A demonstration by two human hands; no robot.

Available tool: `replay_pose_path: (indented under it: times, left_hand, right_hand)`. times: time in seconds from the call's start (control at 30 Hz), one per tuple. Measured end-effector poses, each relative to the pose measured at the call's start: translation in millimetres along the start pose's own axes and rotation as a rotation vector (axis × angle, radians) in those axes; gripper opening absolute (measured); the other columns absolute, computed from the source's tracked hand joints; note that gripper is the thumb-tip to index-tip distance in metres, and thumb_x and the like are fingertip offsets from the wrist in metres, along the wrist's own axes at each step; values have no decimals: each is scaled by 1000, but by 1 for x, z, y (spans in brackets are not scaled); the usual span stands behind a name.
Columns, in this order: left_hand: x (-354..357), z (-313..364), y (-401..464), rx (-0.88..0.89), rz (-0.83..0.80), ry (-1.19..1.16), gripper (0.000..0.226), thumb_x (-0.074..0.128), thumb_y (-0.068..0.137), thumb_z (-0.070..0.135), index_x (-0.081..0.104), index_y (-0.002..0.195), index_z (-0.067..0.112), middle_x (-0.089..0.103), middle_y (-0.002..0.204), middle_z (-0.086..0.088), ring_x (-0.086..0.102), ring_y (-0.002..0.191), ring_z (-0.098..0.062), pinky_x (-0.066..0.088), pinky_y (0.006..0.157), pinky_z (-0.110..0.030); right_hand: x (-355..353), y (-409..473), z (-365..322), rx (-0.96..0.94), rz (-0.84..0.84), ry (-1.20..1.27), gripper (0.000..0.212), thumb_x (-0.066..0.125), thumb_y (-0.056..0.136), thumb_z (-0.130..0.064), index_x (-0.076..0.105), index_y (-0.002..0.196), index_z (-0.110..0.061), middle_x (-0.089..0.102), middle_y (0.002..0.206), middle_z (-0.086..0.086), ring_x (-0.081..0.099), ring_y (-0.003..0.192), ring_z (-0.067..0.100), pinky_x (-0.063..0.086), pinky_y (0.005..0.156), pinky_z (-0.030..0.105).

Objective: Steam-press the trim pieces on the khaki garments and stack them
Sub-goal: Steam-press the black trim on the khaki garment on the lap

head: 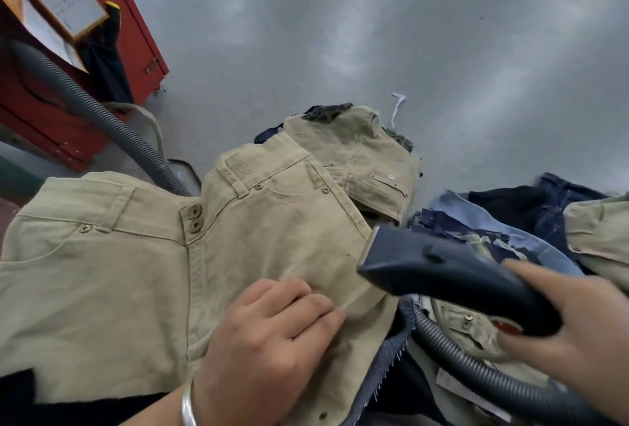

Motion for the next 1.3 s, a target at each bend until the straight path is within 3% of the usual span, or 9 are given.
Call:
replay_pose_path:
  times: [0.13, 0.27, 0.4, 0.63, 0.73, 0.83, 0.97, 1.17, 1.3]
  left_hand:
    - [0, 1, -1, 4, 15, -20, 19, 62, 88, 14, 77, 78, 13, 70, 80, 4, 66, 71, -17, 52, 61, -29]
    - [3, -1, -3, -21, -14, -33, 17, 61, 86, 13, 77, 81, 12, 70, 82, 3, 66, 75, -17, 52, 66, -29]
    - [4, -1, -2, -33, -19, -34, 17, 60, 86, 13, 77, 81, 12, 69, 81, 3, 66, 75, -18, 52, 66, -30]
    - [3, -1, -5, -55, 6, -8, 14, 63, 88, 14, 76, 82, 17, 69, 84, 7, 66, 76, -15, 50, 64, -34]
    - [2, -6, -6, -86, 19, 8, 16, 61, 91, 19, 75, 83, 18, 69, 86, 8, 65, 79, -15, 49, 65, -36]
    - [1, -16, 0, -146, 19, 13, 37, 44, 101, 32, 76, 86, 19, 69, 89, 9, 65, 82, -14, 45, 69, -35]
    - [-2, -29, 10, -177, 75, 63, 12, 65, 90, 18, 75, 84, 20, 69, 88, 8, 65, 81, -16, 46, 68, -37]
    - [1, -36, 4, -240, 34, -3, 9, 66, 86, 18, 74, 84, 20, 67, 89, 9, 63, 85, -15, 45, 71, -37]
    - [9, -35, 0, -252, -44, -94, 8, 67, 82, 14, 74, 85, 18, 66, 89, 9, 61, 85, -15, 45, 72, -37]
  right_hand:
    - [30, 3, -19, -14, -71, -66, 34, 68, 60, -51, 55, 91, -53, 60, 73, -38, 59, 58, -3, 47, 52, 20]
    - [34, 24, -32, -32, 11, -5, 18, 68, 68, -45, 60, 85, -41, 63, 61, -13, 57, 54, 2, 41, 49, 21]
    - [33, 52, -41, -30, 101, 88, 19, 72, 74, -38, 56, 84, -40, 58, 56, -12, 52, 48, 2, 34, 47, 22]
    - [28, 136, -36, 97, 195, 125, 19, 68, 83, -32, 59, 100, -27, 65, 83, 1, 63, 78, 27, 47, 66, 33]
    - [12, 130, -11, 124, 226, 293, 16, 70, 80, -22, 63, 95, -18, 66, 69, 3, 66, 66, 28, 51, 62, 34]
    - [-10, 91, 6, 53, 228, 350, 21, 75, 72, -15, 62, 84, -26, 65, 53, -4, 60, 39, 12, 49, 42, 30]
    - [-20, 30, 13, 8, 173, 227, 41, 78, 65, -19, 60, 92, -45, 67, 57, -5, 58, 38, 11, 44, 35, 22]
    - [28, 1, 5, 23, -12, 99, 42, 74, 57, -40, 59, 94, -54, 65, 60, -20, 61, 53, 2, 47, 46, 25]
    - [49, 31, -4, 60, 57, 96, 24, 76, 70, -32, 60, 86, -41, 61, 60, -10, 57, 57, 5, 44, 53, 30]
Point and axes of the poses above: each hand's wrist, its own y-axis towards the middle knuckle, its own x-axis out of the palm, z = x × y, the point moved 9 cm from there along y, towards the middle knuckle
